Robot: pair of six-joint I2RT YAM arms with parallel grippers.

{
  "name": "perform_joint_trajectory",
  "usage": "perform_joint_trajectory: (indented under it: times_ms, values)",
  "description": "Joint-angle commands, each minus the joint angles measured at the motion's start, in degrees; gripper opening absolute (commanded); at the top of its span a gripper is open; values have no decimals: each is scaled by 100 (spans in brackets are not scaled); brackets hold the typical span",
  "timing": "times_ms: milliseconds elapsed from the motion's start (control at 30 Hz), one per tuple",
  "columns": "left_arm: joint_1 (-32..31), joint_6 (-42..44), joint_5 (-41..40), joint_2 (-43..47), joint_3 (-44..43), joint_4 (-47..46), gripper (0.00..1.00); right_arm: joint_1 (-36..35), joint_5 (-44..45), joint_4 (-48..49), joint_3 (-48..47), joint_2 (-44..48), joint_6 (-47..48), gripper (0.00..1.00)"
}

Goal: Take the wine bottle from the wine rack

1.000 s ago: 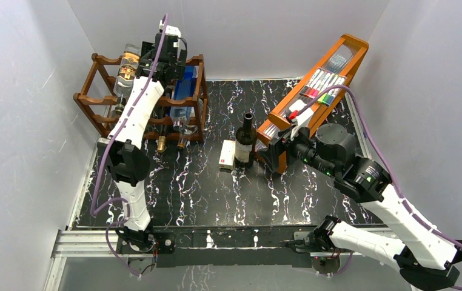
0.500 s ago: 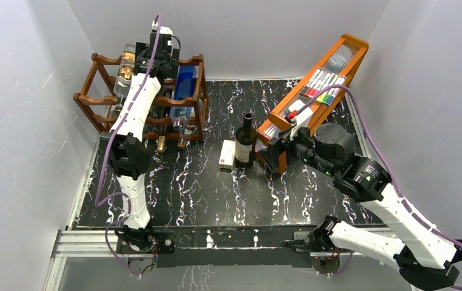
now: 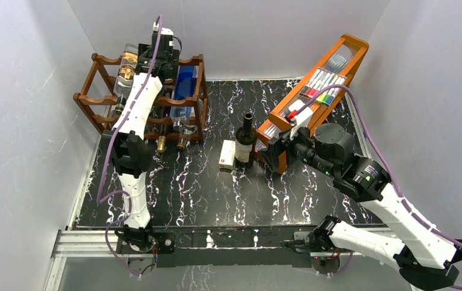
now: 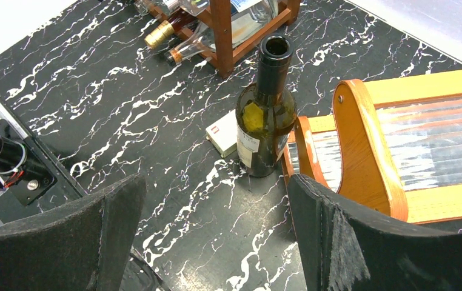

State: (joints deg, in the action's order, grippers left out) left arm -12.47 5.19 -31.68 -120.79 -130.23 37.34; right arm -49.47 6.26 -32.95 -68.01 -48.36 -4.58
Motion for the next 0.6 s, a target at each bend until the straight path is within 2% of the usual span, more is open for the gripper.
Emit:
perform_joint_trajectory:
  times_ms: [0,67,233,567]
  values:
    - [15,-76,82,174,-262,6,79,27,60,270,-36,53,-86,98]
    - [8,-74,79,238,-296,5,68,28,56,287,-36,40,-80,98]
    - [15,-144,138,527,-401,-31,61,25,84,274,-70,19,-40,98]
    - [9,-352,222,1137,-248,-46,41,25,78,347,-81,-22,35,98]
